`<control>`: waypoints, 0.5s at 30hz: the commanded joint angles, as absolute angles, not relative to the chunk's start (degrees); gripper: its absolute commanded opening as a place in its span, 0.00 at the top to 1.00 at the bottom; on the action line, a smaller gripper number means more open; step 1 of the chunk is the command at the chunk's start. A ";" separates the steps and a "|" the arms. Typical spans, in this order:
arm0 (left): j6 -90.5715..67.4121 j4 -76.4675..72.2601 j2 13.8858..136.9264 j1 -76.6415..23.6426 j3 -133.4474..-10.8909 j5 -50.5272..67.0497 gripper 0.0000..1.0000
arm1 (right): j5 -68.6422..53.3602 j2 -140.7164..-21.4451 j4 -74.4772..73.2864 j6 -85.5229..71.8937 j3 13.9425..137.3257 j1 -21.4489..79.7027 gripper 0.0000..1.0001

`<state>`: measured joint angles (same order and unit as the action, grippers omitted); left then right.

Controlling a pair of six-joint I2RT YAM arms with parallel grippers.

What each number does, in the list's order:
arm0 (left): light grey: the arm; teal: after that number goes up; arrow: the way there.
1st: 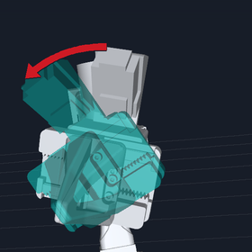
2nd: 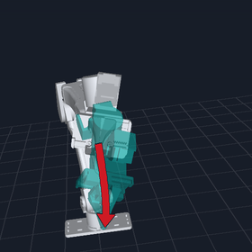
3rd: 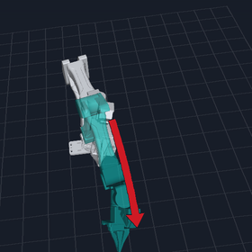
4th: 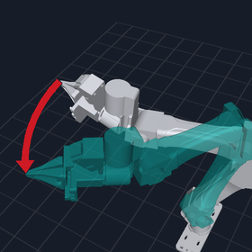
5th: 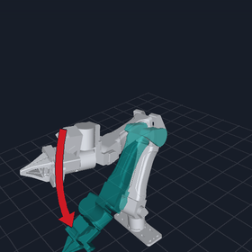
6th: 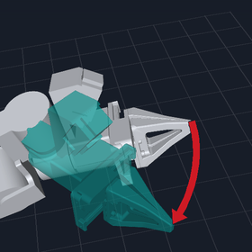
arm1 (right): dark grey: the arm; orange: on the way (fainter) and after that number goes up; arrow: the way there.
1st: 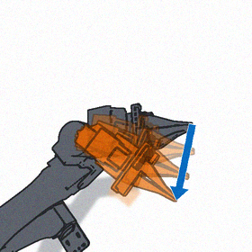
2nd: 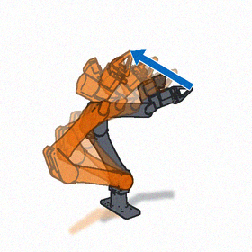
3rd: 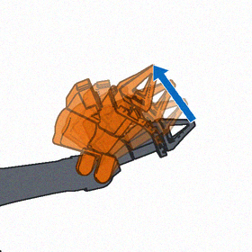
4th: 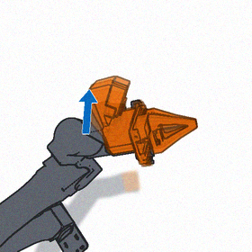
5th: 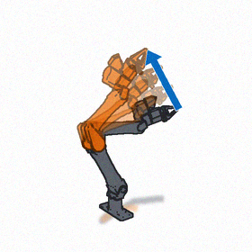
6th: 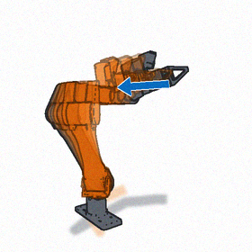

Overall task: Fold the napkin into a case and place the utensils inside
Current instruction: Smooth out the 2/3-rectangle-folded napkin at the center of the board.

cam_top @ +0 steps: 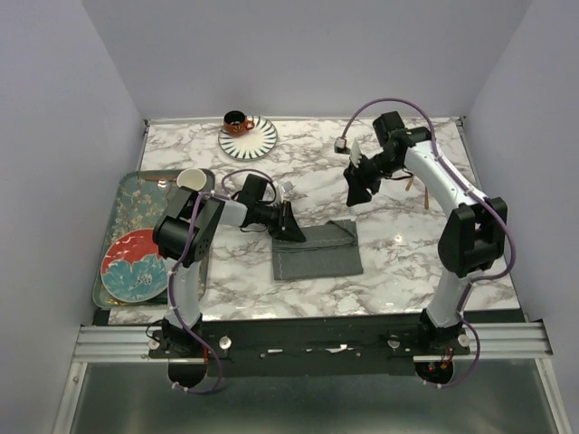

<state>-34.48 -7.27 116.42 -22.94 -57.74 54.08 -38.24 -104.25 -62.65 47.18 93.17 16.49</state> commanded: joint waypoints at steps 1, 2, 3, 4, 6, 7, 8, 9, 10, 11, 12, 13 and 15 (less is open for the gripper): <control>-29.62 -1.32 119.36 -22.76 -57.48 46.76 0.74 | -39.73 -113.10 -59.50 32.79 99.30 17.14 0.46; -29.36 -1.14 119.27 -22.76 -57.65 46.76 0.74 | -38.07 -113.72 -58.72 30.78 100.19 17.23 0.48; -29.27 -1.06 119.09 -22.76 -57.66 46.58 0.74 | -37.45 -113.99 -58.19 30.15 99.85 17.31 0.50; -29.09 -1.05 119.00 -22.76 -57.57 46.58 0.74 | -36.31 -114.08 -57.40 29.36 99.41 17.58 0.52; -28.83 -0.88 119.00 -22.76 -57.48 46.50 0.74 | -33.33 -114.43 -56.34 27.25 97.83 18.10 0.54; -28.83 -0.88 119.00 -22.76 -57.48 46.32 0.74 | -32.35 -114.69 -56.16 26.29 97.47 18.19 0.54; -28.65 -0.88 119.09 -22.76 -57.48 46.49 0.74 | -31.56 -114.96 -56.34 24.10 97.12 18.19 0.54; -28.65 -0.88 119.18 -22.76 -57.48 46.49 0.74 | -30.51 -115.22 -56.60 23.30 96.34 18.11 0.54; -28.48 -0.88 119.09 -22.68 -57.48 46.23 0.74 | -30.32 -115.05 -56.60 22.42 95.55 18.11 0.53; -28.48 -1.05 119.18 -22.76 -57.48 46.23 0.74 | -30.06 -114.79 -56.25 20.32 94.67 18.11 0.53; -28.39 -1.05 119.09 -22.76 -57.48 46.32 0.74 | -30.23 -114.18 -56.16 19.35 93.88 18.11 0.53; -28.48 -1.05 119.27 -22.76 -57.57 46.32 0.74 | -30.23 -113.91 -56.08 18.29 92.39 18.11 0.52; -28.39 -1.23 119.18 -22.76 -57.48 46.23 0.74 | -30.15 -113.38 -55.46 15.13 90.97 18.11 0.51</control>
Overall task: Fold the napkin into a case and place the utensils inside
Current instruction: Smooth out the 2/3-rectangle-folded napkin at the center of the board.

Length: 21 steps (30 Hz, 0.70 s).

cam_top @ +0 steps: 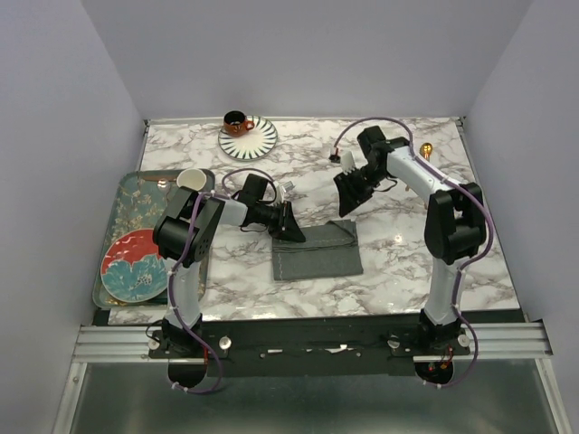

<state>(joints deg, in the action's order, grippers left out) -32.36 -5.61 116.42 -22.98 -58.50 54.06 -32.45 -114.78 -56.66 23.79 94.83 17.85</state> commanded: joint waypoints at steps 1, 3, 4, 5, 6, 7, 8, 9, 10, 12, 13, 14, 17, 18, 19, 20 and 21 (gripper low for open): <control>-28.56 -1.32 119.09 -22.76 -57.48 46.23 0.74 | -30.23 -112.60 -55.37 14.33 90.36 18.11 0.51; -28.39 -1.41 119.09 -22.76 -57.39 46.23 0.74 | -29.88 -111.71 -54.06 12.31 87.81 18.11 0.51; -28.30 -1.49 119.00 -22.68 -57.48 46.32 0.74 | -29.62 -111.01 -53.62 11.78 87.11 18.02 0.51; -28.21 -1.41 119.00 -22.76 -57.39 46.23 0.74 | -29.18 -110.74 -52.66 10.56 85.53 18.10 0.50; -28.30 -1.49 119.00 -22.76 -57.31 46.23 0.74 | -28.66 -110.48 -52.30 10.20 84.91 18.02 0.50; -28.21 -1.49 118.92 -22.76 -57.30 46.23 0.74 | -28.65 -110.22 -52.12 9.93 84.21 18.10 0.50; -28.21 -1.41 118.83 -22.76 -57.22 46.23 0.74 | -28.48 -109.95 -51.77 9.58 83.76 18.11 0.50; -28.04 -1.49 118.83 -22.68 -57.22 46.14 0.74 | -27.87 -109.86 -51.68 8.71 82.80 18.02 0.50; -28.04 -1.49 118.74 -22.68 -57.13 46.14 0.74 | -27.60 -109.69 -51.51 8.09 82.45 17.93 0.50; -27.95 -1.49 118.65 -22.76 -56.95 46.14 0.74 | -28.38 -108.90 -51.15 7.21 80.96 17.67 0.50; -27.86 -1.49 118.57 -22.76 -56.87 46.14 0.74 | -28.30 -108.55 -51.15 6.86 80.69 17.67 0.50; -27.86 -1.58 118.56 -22.68 -56.78 46.14 0.74 | -28.39 -108.37 -51.15 6.68 80.25 17.58 0.50; -27.86 -1.84 118.39 -22.76 -56.60 46.06 0.74 | -30.05 -107.05 -50.10 6.15 78.75 17.40 0.56; -27.86 -1.85 118.39 -22.68 -56.51 46.05 0.74 | -30.84 -107.05 -50.01 5.98 78.66 17.32 0.57; -27.86 -1.93 118.39 -22.76 -56.51 46.05 0.74 | -31.11 -107.40 -49.92 5.63 78.58 17.31 0.57; -27.86 -2.02 118.48 -22.76 -56.43 46.05 0.74 | -31.37 -107.75 -50.18 5.10 78.66 17.31 0.58; -27.95 -2.02 118.39 -22.76 -56.43 46.05 0.74 | -31.72 -108.10 -50.10 4.75 78.66 17.40 0.61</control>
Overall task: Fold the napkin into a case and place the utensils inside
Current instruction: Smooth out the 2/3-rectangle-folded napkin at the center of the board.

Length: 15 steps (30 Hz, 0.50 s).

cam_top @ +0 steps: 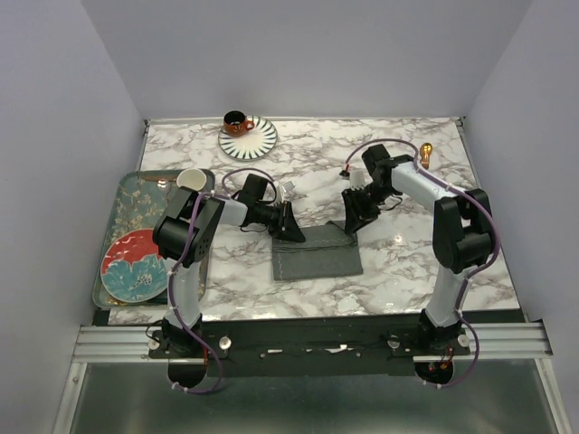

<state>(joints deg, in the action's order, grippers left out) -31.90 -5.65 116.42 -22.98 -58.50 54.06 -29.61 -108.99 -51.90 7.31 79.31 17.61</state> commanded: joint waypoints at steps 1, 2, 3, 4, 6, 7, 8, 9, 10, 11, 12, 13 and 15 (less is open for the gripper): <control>-27.86 -2.02 118.39 -22.76 -56.34 46.05 0.74 | -31.73 -108.19 -50.18 4.66 78.49 17.32 0.66; -27.86 -2.02 118.30 -22.68 -56.34 45.97 0.74 | -31.55 -108.02 -50.01 4.57 78.05 17.31 0.79; -27.95 -2.02 118.21 -22.68 -56.16 45.97 0.74 | -30.86 -107.84 -50.01 4.74 77.79 17.23 0.84; -28.04 -2.02 118.04 -22.59 -56.08 45.88 0.74 | -30.41 -107.49 -50.01 4.92 77.52 17.23 0.89; -28.30 -2.02 118.21 -22.59 -55.72 45.62 0.74 | -29.19 -106.88 -50.53 6.06 76.21 17.05 0.97; -28.47 -2.11 118.21 -22.59 -55.64 45.53 0.74 | -28.83 -106.88 -50.80 6.50 75.68 16.96 0.97; -28.74 -2.37 118.30 -22.50 -55.37 45.44 0.75 | -28.57 -107.22 -50.97 6.94 75.15 17.05 0.99; -29.44 -2.55 118.39 -22.24 -55.37 45.18 0.75 | -28.48 -107.66 -50.98 7.38 74.19 17.05 0.99; -29.97 -2.81 118.65 -22.24 -55.20 45.18 0.75 | -28.30 -108.19 -50.89 7.47 73.92 17.05 0.99; -30.32 -3.33 118.65 -22.06 -55.20 45.18 0.75 | -27.78 -109.06 -50.45 7.30 73.92 17.05 0.99; -30.76 -3.51 118.57 -21.89 -55.11 45.35 0.75 | -25.95 -110.73 -50.10 7.12 73.92 17.05 0.99; -31.02 -3.95 118.13 -21.80 -55.02 45.70 0.75 | -24.88 -111.61 -49.66 7.03 74.00 17.05 0.99; -31.72 -6.23 116.64 -21.62 -54.41 46.75 0.73 | -22.95 -112.67 -48.52 7.03 73.92 17.05 0.99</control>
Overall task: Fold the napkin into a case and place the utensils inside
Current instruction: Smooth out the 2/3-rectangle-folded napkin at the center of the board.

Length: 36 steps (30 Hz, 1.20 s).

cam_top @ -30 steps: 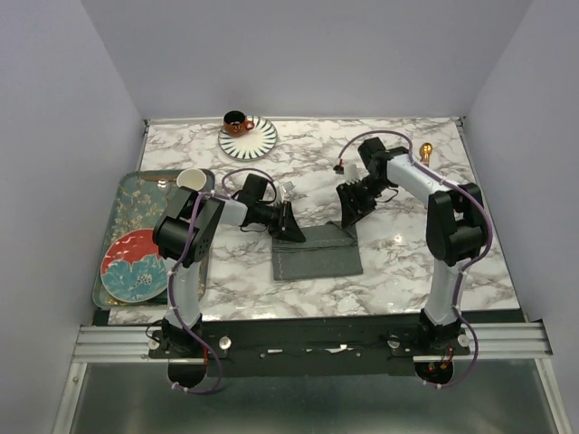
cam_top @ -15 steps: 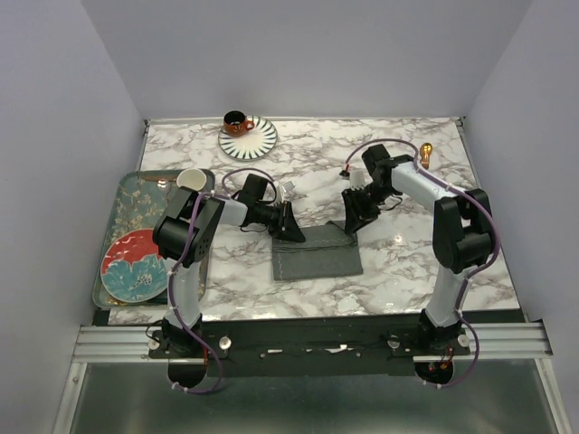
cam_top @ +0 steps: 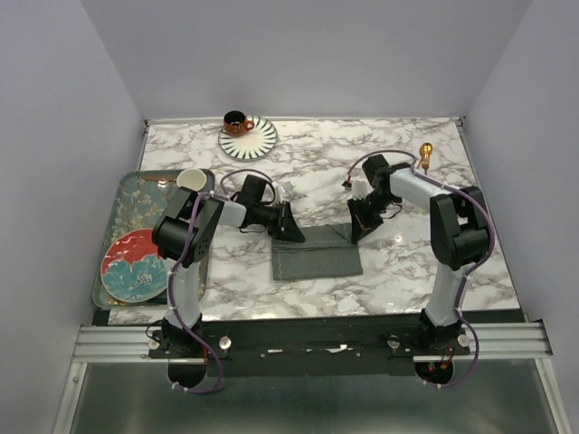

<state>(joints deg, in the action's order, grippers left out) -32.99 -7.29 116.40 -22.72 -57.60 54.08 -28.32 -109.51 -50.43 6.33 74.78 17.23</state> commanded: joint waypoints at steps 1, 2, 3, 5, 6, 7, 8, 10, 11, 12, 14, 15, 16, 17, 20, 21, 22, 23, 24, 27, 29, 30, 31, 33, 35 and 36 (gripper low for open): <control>-32.86 -7.28 114.28 -21.53 -54.23 48.06 0.71 | -22.77 -112.85 -48.08 6.77 73.92 17.05 0.99; -33.92 -9.47 112.95 -21.53 -53.97 49.03 0.67 | -22.76 -112.94 -47.82 6.51 74.00 17.14 0.99; -35.14 -10.71 111.46 -21.53 -53.96 49.74 0.66 | -23.02 -113.11 -47.73 6.07 74.18 17.05 0.99; -39.45 -14.13 107.15 -21.97 -54.31 50.10 0.60 | -23.03 -113.47 -47.64 5.54 74.27 17.14 0.99; -40.94 -15.11 105.92 -22.15 -54.66 50.01 0.58 | -22.85 -113.55 -47.64 5.19 74.09 17.05 0.99; -42.78 -16.07 104.69 -22.93 -55.02 49.92 0.57 | -22.76 -113.47 -47.55 5.01 73.92 17.05 1.00; -45.33 -18.00 104.42 -23.46 -55.89 49.75 0.56 | -22.85 -113.38 -47.11 5.01 73.39 17.05 1.00; -46.66 -18.11 105.20 -25.04 -57.21 48.70 0.56 | -23.03 -113.47 -47.02 4.31 73.30 17.05 0.99; -47.10 -18.71 105.90 -26.79 -57.83 47.91 0.58 | -23.20 -113.64 -47.02 4.22 73.30 17.05 0.99; -47.81 -18.98 106.69 -27.59 -59.40 47.29 0.59 | -23.29 -113.73 -47.02 3.87 73.30 17.05 0.99; -49.12 -19.59 109.68 -29.69 -61.16 46.15 0.64 | -23.29 -113.73 -46.85 3.60 73.39 17.05 0.99; -51.65 -20.64 110.91 -30.05 -62.56 45.45 0.67 | -23.29 -113.73 -46.76 3.52 73.39 17.05 0.99; -52.81 -20.92 113.35 -30.49 -63.45 44.74 0.70 | -23.12 -113.56 -46.67 3.60 73.39 17.05 0.99; -54.13 -21.96 114.42 -30.85 -64.24 44.21 0.77 | -23.20 -113.47 -46.32 3.69 73.30 17.05 0.99; -58.44 -25.74 117.68 -32.08 -66.00 42.54 0.80 | -23.12 -113.38 -45.62 3.43 72.95 17.05 0.99; -59.32 -26.36 118.38 -33.04 -67.05 42.02 0.81 | -23.29 -113.55 -45.62 3.17 72.95 17.05 0.99; -60.72 -26.98 119.69 -33.57 -67.58 41.49 0.82 | -23.55 -113.55 -45.53 3.16 73.21 17.05 0.99; -60.99 -27.33 120.14 -34.18 -68.11 40.96 0.83 | -23.64 -113.64 -45.44 2.99 73.30 17.14 0.99; -61.17 -27.33 120.49 -34.62 -68.99 40.52 0.83 | -23.56 -113.56 -45.35 2.99 73.30 17.14 0.98; -62.49 -27.24 121.81 -36.12 -69.52 38.59 0.83 | -23.73 -113.29 -45.35 2.90 73.13 17.14 0.98; -63.80 -28.21 122.87 -36.47 -69.70 38.24 0.80 | -23.91 -112.94 -45.35 2.90 72.78 17.05 0.98; -64.16 -28.65 123.13 -36.56 -69.96 38.06 0.79 | -23.91 -112.85 -45.35 2.99 72.69 17.05 0.98; -64.51 -28.74 123.66 -36.56 -70.13 37.97 0.77 | -23.82 -112.76 -45.35 2.99 72.60 17.05 0.98; -65.91 -29.44 124.10 -36.65 -69.96 37.79 0.66 | -23.82 -112.68 -45.18 2.90 72.25 17.05 0.98; -66.71 -31.28 124.10 -36.56 -69.35 37.88 0.61 | -23.82 -112.76 -45.18 2.81 72.25 17.05 0.99; -66.97 -31.29 124.19 -36.56 -69.08 37.97 0.60 | -23.82 -112.76 -45.09 2.81 72.16 17.14 0.99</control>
